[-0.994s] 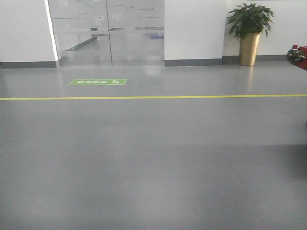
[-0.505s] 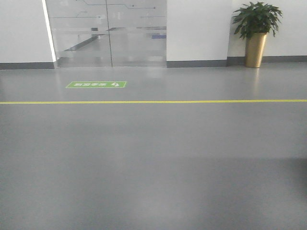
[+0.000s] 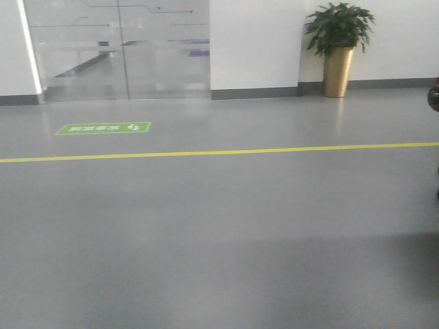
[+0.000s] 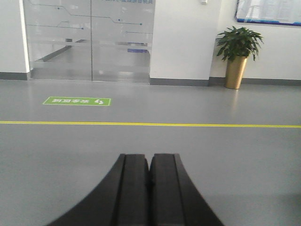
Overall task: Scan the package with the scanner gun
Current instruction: 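Drive the base forward and turn toward the red-framed table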
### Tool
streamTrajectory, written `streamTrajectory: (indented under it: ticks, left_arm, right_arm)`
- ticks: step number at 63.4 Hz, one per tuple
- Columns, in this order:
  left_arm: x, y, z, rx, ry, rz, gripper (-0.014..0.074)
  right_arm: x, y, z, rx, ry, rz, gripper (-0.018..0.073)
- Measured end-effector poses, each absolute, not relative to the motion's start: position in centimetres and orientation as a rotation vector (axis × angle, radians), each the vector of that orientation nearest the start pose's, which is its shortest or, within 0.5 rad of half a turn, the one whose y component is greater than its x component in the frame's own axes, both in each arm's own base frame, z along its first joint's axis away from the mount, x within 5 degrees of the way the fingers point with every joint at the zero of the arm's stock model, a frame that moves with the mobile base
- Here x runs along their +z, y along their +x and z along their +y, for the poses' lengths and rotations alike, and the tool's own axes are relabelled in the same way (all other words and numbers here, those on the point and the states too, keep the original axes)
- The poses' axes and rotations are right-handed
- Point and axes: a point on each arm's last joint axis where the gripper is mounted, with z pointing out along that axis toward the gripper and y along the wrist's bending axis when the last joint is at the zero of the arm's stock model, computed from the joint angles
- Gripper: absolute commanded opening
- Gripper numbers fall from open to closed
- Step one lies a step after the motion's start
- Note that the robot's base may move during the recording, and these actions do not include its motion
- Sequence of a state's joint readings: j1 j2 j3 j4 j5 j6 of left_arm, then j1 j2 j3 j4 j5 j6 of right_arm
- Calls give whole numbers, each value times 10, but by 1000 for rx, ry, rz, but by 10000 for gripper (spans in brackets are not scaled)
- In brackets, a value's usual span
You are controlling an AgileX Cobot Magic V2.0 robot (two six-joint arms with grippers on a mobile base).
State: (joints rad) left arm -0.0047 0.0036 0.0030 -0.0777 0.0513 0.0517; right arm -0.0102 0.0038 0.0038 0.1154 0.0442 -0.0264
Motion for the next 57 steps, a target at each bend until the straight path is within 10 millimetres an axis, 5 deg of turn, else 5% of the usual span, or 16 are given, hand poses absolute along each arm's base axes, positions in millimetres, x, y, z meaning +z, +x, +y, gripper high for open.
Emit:
streamTrajectory:
  ticks: [57]
  left_arm:
    - [207, 57, -1, -27, -13, 1541, -111]
  right_arm:
    - [208, 57, 0, 66, 72, 1534, -168]
